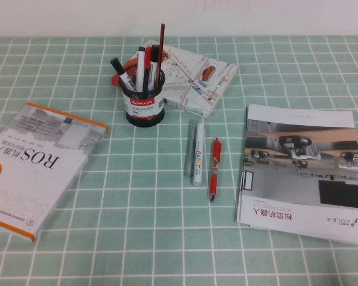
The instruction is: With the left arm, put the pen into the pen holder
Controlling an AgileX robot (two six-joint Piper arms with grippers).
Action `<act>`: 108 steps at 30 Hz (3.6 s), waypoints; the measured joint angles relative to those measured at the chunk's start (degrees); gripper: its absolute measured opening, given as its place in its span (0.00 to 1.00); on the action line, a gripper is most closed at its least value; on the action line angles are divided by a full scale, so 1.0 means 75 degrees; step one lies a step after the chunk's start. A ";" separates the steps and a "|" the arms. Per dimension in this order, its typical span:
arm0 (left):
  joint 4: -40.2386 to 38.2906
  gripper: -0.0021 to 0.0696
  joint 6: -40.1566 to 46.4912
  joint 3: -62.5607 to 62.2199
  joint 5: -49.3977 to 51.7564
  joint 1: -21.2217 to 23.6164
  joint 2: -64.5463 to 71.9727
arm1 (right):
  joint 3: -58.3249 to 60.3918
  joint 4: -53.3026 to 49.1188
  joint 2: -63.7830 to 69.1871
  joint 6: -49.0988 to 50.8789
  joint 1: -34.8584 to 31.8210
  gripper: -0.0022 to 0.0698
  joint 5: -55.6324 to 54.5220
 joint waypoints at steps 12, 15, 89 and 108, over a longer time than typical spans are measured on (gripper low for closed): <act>0.0000 0.02 0.0000 0.0000 0.0000 0.0000 0.0000 | 0.0000 0.0000 0.0000 0.0000 0.0000 0.00 0.0000; 0.0000 0.02 0.0000 0.0000 -0.0049 0.0000 0.0000 | 0.0000 0.0000 0.0000 0.0000 0.0000 0.00 0.0000; -0.3500 0.02 0.2171 -0.9242 0.2362 -0.2653 1.2425 | 0.0000 0.0000 0.0000 0.0000 0.0000 0.00 0.0000; -0.1376 0.36 0.0751 -1.4650 0.4281 -0.3715 1.6746 | 0.0000 0.0000 0.0000 0.0000 0.0000 0.00 0.0000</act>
